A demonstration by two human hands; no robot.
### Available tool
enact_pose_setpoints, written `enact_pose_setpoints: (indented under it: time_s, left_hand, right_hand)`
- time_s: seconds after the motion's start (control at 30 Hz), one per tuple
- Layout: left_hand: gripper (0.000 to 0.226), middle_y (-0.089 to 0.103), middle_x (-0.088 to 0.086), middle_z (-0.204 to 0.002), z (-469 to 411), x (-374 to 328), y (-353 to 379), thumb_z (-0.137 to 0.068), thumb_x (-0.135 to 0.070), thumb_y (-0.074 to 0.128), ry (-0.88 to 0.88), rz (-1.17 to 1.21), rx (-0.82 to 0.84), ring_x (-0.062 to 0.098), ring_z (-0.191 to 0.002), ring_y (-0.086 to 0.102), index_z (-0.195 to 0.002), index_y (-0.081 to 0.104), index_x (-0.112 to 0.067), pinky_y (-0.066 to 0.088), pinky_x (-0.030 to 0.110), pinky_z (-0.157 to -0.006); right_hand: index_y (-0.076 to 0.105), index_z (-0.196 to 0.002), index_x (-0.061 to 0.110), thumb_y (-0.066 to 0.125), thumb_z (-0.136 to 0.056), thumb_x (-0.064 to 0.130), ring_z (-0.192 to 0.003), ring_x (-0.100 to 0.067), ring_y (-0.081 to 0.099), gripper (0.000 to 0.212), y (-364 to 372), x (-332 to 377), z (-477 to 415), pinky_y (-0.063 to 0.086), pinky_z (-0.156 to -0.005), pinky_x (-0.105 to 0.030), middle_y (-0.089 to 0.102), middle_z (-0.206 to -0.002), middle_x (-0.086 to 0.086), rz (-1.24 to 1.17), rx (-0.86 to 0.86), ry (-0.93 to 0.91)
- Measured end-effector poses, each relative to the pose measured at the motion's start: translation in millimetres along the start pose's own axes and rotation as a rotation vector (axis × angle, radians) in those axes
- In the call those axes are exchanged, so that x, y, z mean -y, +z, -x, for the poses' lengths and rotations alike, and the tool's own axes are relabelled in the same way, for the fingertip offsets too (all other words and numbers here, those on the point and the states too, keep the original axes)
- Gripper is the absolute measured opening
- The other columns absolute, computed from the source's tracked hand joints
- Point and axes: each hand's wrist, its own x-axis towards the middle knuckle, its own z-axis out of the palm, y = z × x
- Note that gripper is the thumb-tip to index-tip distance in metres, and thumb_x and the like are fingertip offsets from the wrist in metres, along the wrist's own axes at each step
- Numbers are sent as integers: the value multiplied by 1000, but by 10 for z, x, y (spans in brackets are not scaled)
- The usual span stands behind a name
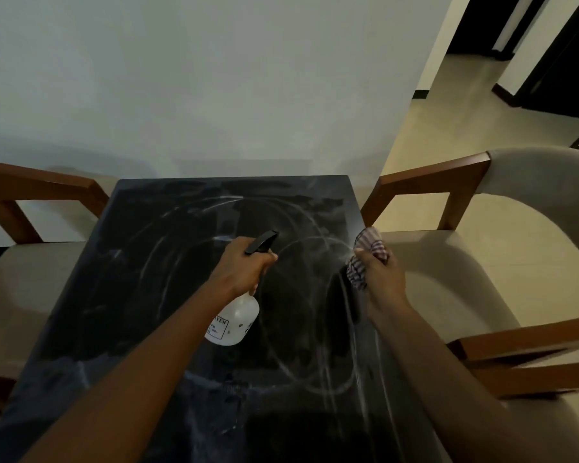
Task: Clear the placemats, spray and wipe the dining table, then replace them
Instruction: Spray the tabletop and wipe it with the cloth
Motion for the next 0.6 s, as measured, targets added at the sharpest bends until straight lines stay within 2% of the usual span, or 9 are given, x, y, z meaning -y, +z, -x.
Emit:
enact_pose_setpoints:
  time_s: [0.07, 0.17, 0.3, 0.37, 0.4, 0.47, 0.5, 0.57, 0.6]
  left_hand:
    - [26, 62, 16, -77, -98, -24, 27, -103, -16, 59, 24, 2, 24, 15, -47, 51, -102, 63, 10, 46, 27, -47]
    - [16, 74, 14, -91, -161, -25, 65, -104, -16, 58, 66, -4, 31, 15, -47, 54, -103, 68, -4, 47, 27, -47]
    - [10, 76, 11, -96, -125, 37, 53, -102, -11, 60, 89, 29, -47, 19, -48, 55, -103, 70, -9, 47, 28, -46]
    - [10, 76, 14, -93, -142, 48, 34, -100, -8, 60, 76, 46, -77, 20, -47, 53, -101, 70, -6, 47, 30, -46]
    - [10, 75, 16, -91, -155, 38, 24, -99, -6, 60, 73, 48, -79, 20, -47, 52, -100, 70, -5, 46, 31, -46]
    - [10, 74, 20, -89, -210, 22, 25, -98, -5, 60, 65, 47, -68, 20, -45, 51, -98, 70, -2, 45, 31, -45]
    - [10, 74, 21, -89, -237, 18, 26, -98, -5, 60, 56, 53, -62, 20, -45, 51, -98, 70, -2, 45, 31, -45]
    - [9, 73, 24, -88, -271, 16, 20, -98, -6, 61, 34, 71, -58, 18, -44, 51, -98, 69, -2, 45, 30, -45]
    - [9, 73, 24, -88, -286, 21, 11, -98, -6, 61, 26, 78, -63, 17, -44, 50, -98, 69, -2, 45, 30, -45]
  right_hand:
    - [53, -150, 22, 64, -102, 11, -116, -18, 64, 50, 87, -17, -162, 52, -102, -33, 65, -134, 0, 115, -9, -137]
    - [49, -154, 24, 60, -104, 13, -131, -21, 58, 53, 206, -85, -489, 46, -113, -38, 62, -143, 0, 329, -20, -293]
    - [45, -153, 29, 64, -101, 26, -143, -25, 48, 55, 461, -285, -1056, 37, -122, -50, 53, -152, -1, 870, 106, -550]
    - [37, -158, 28, 57, -102, 39, -158, -31, 23, 60, 709, -470, -1231, 21, -128, -54, 34, -166, -3, 1251, 231, -697]
    - [33, -160, 29, 50, -104, 43, -161, -30, 12, 61, 840, -545, -1245, 16, -129, -55, 25, -171, -3, 1345, 312, -754]
    - [36, -159, 29, 40, -104, 47, -161, -26, 9, 58, 1058, -605, -1160, 17, -129, -55, 24, -172, -2, 1413, 550, -910]
    - [40, -157, 29, 38, -104, 48, -161, -25, 11, 56, 1105, -614, -1095, 16, -130, -52, 26, -171, -2, 1434, 726, -1017]
    - [36, -160, 33, 37, -108, 47, -162, -18, 2, 54, 1021, -561, -1088, 1, -130, -38, 19, -174, 3, 1488, 1039, -1152]
    - [31, -162, 34, 37, -110, 48, -162, -15, -1, 54, 939, -480, -1190, -4, -127, -32, 14, -174, 6, 1492, 1079, -1133]
